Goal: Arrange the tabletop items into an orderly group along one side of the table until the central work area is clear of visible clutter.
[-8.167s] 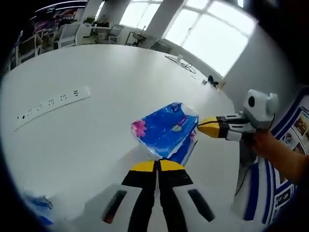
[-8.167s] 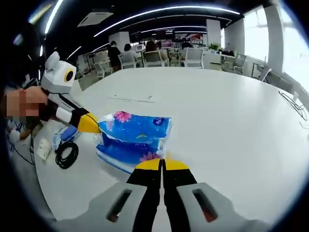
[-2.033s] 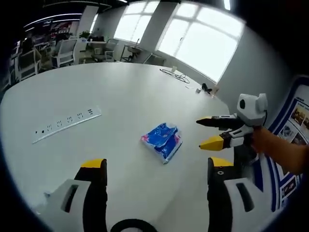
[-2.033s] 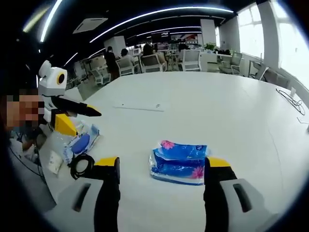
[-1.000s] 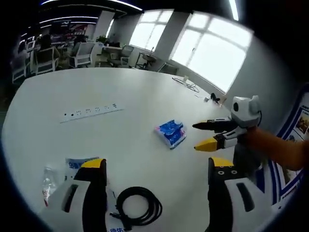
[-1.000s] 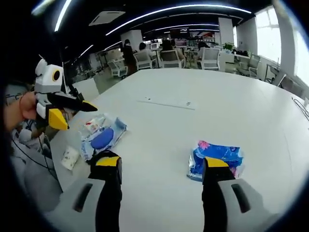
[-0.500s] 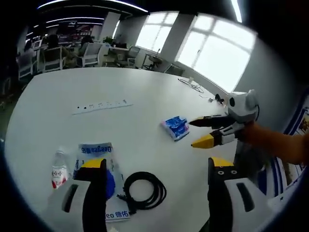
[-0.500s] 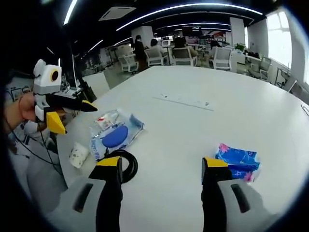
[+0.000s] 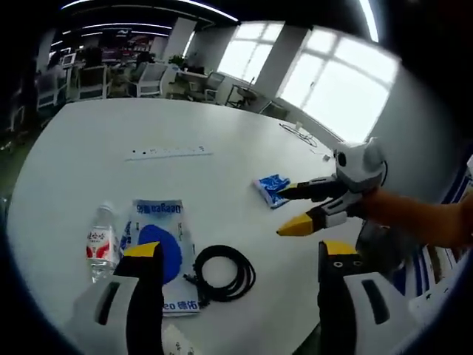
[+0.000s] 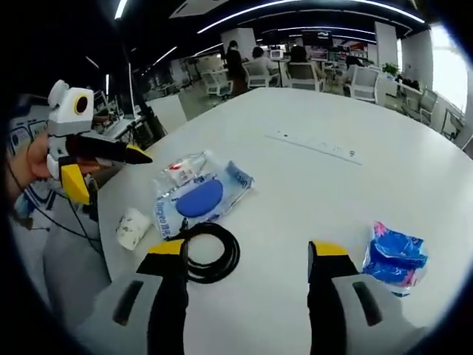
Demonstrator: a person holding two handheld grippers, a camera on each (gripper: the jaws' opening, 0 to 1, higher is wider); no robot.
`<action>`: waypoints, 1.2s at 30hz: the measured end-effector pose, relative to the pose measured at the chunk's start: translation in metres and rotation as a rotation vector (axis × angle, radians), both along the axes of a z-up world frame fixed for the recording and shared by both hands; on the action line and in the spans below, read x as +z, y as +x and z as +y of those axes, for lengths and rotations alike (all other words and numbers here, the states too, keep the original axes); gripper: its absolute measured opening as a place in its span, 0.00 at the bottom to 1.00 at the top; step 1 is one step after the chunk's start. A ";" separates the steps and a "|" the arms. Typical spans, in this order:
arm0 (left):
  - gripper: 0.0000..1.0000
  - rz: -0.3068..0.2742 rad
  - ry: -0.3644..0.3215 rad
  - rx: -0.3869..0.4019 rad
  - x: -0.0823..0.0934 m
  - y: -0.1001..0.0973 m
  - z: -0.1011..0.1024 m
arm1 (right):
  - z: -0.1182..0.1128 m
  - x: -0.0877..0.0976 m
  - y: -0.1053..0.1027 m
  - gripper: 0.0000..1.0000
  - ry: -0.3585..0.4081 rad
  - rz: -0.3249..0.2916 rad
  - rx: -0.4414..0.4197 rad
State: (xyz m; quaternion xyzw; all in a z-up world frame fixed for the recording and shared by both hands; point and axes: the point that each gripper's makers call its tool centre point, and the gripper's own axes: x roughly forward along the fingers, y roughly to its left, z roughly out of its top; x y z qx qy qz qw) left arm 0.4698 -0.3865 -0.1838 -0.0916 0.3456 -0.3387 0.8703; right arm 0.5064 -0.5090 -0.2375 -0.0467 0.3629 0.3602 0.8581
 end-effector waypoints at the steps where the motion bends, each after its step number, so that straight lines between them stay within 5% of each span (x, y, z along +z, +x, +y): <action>1: 0.89 0.000 0.002 -0.001 0.000 -0.001 0.001 | 0.003 -0.003 0.000 0.64 -0.002 0.007 0.007; 19: 0.88 0.004 -0.013 0.052 -0.004 -0.010 0.024 | 0.040 -0.033 0.007 0.60 -0.075 0.053 0.116; 36: 0.87 0.010 -0.039 0.110 -0.010 -0.010 0.044 | 0.066 -0.070 0.009 0.46 -0.147 0.117 0.202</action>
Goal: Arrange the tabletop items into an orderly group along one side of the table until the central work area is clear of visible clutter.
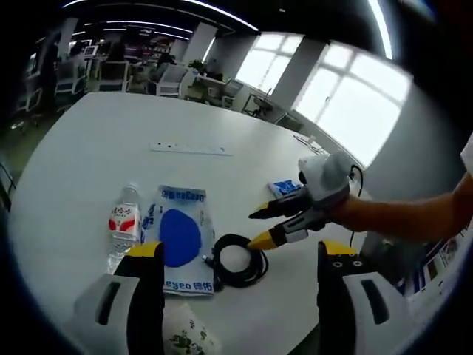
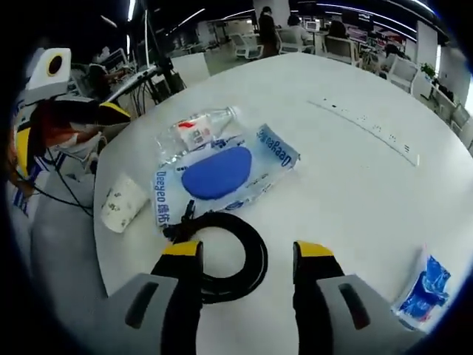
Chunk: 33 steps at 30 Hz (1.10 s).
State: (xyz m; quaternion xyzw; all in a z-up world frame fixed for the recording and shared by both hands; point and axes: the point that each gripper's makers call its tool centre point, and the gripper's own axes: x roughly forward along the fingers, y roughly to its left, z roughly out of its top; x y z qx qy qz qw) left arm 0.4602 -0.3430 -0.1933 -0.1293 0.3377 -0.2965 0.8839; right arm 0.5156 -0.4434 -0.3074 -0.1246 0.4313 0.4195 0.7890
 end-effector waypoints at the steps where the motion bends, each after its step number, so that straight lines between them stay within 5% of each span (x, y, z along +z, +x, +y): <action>1: 0.87 0.003 0.001 0.003 -0.001 0.000 0.001 | 0.001 -0.002 0.000 0.44 -0.016 0.001 0.013; 13: 0.87 0.010 -0.009 0.026 -0.006 -0.005 0.009 | 0.008 -0.021 -0.001 0.34 -0.096 0.004 0.105; 33: 0.86 0.032 -0.016 0.058 -0.014 -0.010 0.016 | 0.007 -0.036 -0.002 0.19 -0.136 0.022 0.138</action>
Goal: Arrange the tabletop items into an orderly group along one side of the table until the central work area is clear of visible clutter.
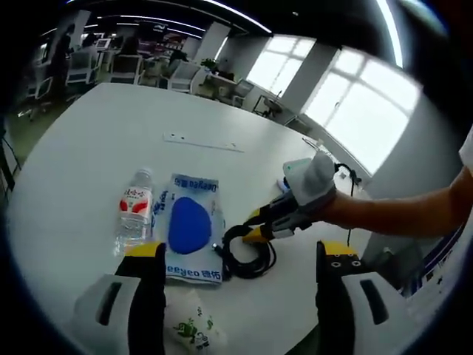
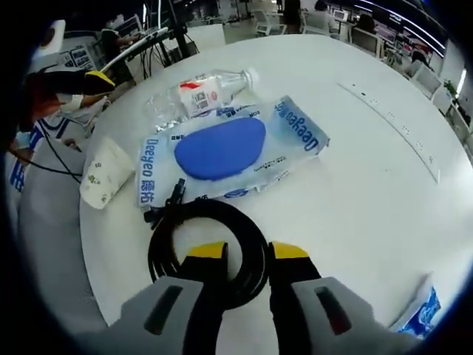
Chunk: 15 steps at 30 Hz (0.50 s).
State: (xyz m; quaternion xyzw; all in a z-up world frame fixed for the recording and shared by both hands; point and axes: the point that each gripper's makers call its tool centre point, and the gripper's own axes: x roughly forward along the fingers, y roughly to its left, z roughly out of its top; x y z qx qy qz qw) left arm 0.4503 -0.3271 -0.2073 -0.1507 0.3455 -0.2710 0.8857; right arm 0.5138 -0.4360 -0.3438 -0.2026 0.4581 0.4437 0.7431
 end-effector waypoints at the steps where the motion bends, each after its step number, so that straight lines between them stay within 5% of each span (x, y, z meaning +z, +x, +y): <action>1: 0.86 0.000 -0.001 0.000 0.000 0.000 0.000 | 0.000 0.000 0.000 0.19 -0.001 -0.002 0.000; 15: 0.85 0.009 -0.001 -0.010 -0.004 -0.002 -0.006 | -0.005 -0.002 0.005 0.09 -0.036 -0.052 0.051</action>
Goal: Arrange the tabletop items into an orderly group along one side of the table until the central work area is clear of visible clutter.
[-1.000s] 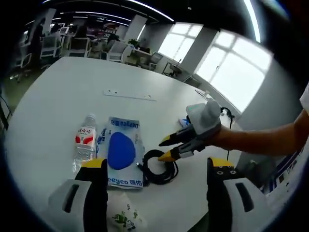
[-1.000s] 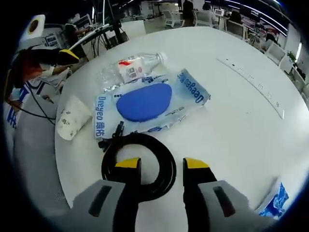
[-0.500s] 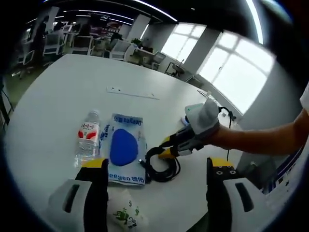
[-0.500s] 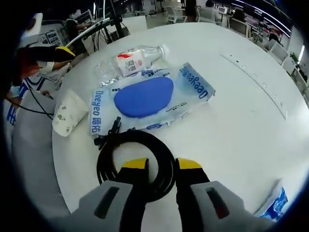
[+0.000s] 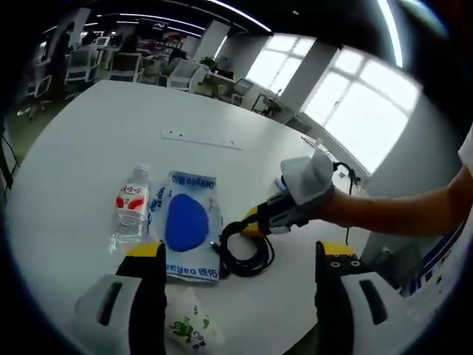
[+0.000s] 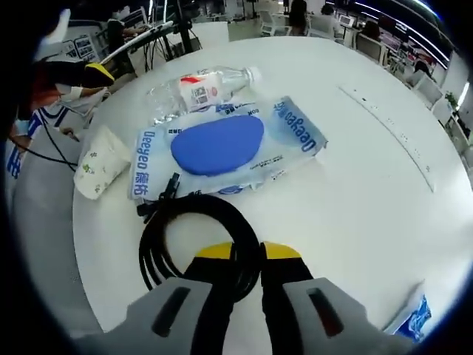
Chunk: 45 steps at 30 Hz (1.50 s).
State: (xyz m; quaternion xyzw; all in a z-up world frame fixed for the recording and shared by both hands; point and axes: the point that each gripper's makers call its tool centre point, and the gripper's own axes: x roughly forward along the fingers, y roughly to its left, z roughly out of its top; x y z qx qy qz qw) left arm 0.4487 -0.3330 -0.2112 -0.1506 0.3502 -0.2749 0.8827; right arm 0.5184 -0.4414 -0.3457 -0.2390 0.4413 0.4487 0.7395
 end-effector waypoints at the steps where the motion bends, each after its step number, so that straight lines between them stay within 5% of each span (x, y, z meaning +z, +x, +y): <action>1: 0.85 0.001 -0.001 0.000 0.000 0.000 0.000 | 0.000 0.000 0.000 0.09 -0.011 -0.015 0.025; 28: 0.84 0.004 0.007 -0.026 0.000 0.002 -0.010 | -0.010 0.002 -0.001 0.05 -0.005 -0.010 0.014; 45: 0.80 0.021 0.014 -0.129 -0.007 -0.009 -0.054 | -0.034 0.003 -0.012 0.04 0.012 0.007 -0.089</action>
